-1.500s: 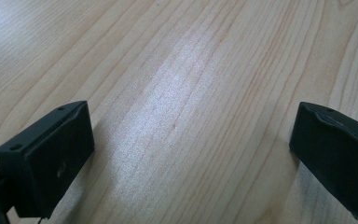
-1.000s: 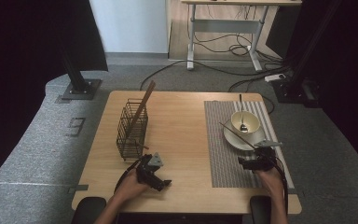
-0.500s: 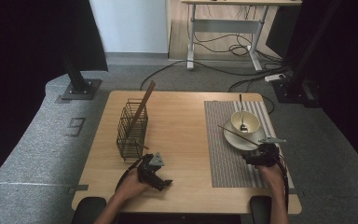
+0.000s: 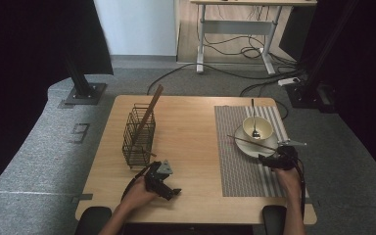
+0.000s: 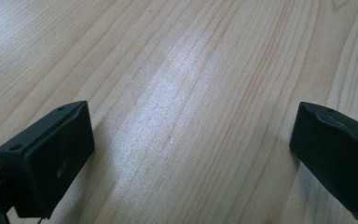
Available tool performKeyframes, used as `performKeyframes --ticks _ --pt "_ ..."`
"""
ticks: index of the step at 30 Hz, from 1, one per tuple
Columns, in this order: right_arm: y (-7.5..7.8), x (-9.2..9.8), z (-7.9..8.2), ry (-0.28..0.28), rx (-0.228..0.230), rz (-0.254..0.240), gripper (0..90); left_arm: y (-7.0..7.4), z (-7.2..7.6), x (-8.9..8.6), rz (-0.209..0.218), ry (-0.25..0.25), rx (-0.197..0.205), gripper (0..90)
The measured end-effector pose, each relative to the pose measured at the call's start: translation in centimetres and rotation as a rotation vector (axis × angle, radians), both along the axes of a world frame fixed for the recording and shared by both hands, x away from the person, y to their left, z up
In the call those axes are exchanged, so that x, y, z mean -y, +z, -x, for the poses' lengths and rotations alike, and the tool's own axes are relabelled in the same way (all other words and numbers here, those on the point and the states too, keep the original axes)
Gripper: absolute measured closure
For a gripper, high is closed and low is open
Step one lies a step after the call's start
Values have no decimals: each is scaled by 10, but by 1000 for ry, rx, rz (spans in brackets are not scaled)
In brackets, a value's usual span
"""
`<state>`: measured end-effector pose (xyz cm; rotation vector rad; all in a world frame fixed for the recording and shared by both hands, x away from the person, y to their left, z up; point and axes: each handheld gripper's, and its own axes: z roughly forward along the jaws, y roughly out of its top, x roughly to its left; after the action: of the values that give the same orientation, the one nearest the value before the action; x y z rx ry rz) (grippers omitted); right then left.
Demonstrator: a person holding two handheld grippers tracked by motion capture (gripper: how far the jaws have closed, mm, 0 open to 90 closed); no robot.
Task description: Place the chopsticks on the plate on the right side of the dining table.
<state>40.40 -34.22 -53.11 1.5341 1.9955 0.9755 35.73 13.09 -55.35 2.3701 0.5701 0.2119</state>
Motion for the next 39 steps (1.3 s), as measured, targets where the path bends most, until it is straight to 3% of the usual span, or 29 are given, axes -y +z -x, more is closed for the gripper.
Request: performKeyframes --ticks 23,39 --pt "-7 3 -17 -31 21 93 4 0 -1 0 1 -2 0 0" --pt "-11 4 -21 -32 21 93 1 0 -1 1 1 -1 0 0"
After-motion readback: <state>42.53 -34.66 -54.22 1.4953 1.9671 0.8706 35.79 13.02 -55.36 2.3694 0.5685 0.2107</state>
